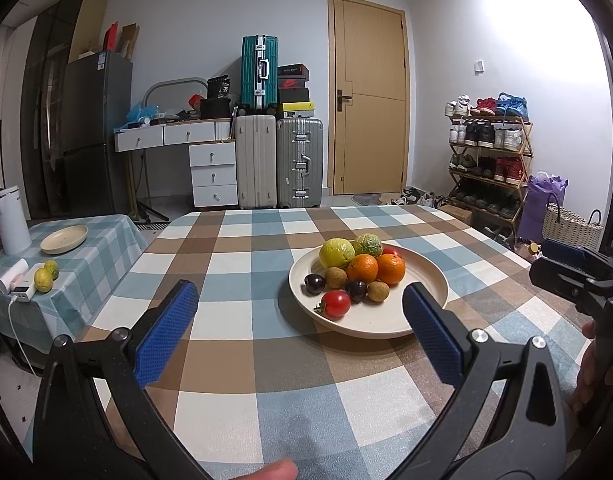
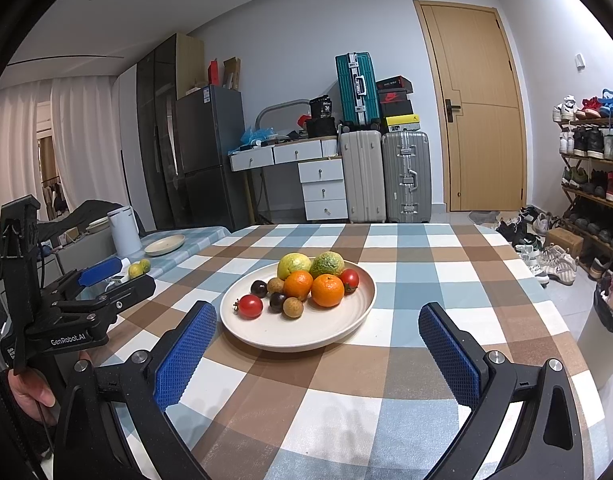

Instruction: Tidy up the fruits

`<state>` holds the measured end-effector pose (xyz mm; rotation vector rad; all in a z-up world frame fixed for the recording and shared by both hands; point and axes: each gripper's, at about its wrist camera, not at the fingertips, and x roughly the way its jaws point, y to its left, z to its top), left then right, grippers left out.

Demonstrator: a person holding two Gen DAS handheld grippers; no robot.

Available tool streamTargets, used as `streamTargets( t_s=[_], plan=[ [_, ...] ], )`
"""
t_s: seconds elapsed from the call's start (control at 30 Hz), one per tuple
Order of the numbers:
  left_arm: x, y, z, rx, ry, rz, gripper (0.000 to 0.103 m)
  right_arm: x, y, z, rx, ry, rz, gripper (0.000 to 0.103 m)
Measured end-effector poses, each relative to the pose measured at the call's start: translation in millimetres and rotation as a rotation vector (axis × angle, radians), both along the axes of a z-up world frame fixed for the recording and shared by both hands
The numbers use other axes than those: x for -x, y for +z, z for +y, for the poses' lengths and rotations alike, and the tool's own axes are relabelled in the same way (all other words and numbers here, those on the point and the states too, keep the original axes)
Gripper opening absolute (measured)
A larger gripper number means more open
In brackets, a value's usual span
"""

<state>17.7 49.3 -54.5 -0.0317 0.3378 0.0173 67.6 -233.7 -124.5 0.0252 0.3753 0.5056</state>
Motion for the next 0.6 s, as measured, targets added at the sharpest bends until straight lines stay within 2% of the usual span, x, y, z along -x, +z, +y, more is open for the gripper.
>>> streamTargets(
  t_s=[0.6],
  plan=[
    [0.3, -0.5, -0.6, -0.001, 0.000, -0.001, 0.102, -0.9, 0.2, -1.0, -0.001, 0.000, 0.000, 0.103]
  ],
)
